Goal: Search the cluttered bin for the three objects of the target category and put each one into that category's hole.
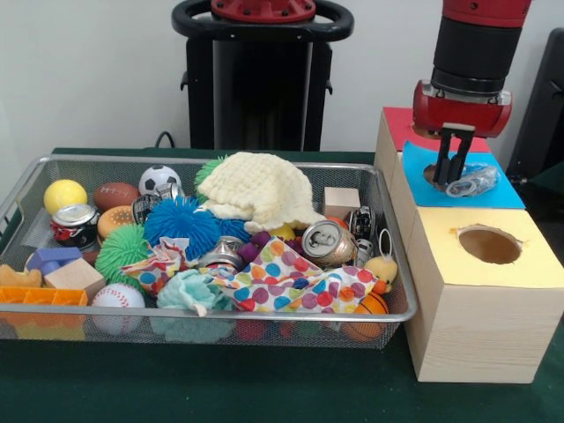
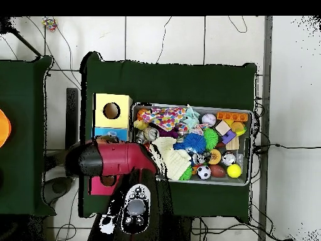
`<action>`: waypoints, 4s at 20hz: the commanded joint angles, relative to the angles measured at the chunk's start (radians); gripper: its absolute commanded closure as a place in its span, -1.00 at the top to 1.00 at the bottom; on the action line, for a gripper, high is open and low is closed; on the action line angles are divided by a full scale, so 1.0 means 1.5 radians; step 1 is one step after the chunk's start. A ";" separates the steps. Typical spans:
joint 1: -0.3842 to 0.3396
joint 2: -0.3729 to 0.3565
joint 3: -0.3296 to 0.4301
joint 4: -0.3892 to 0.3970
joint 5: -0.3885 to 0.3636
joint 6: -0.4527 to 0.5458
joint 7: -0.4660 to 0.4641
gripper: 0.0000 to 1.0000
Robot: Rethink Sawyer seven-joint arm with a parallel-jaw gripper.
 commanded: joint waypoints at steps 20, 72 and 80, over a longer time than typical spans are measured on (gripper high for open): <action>-0.129 0.197 0.150 0.069 -0.108 -0.186 0.031 -1.00; -0.113 -0.052 0.136 0.136 -0.064 0.059 0.015 -1.00; -0.105 -0.054 0.134 0.132 -0.063 0.061 0.022 -1.00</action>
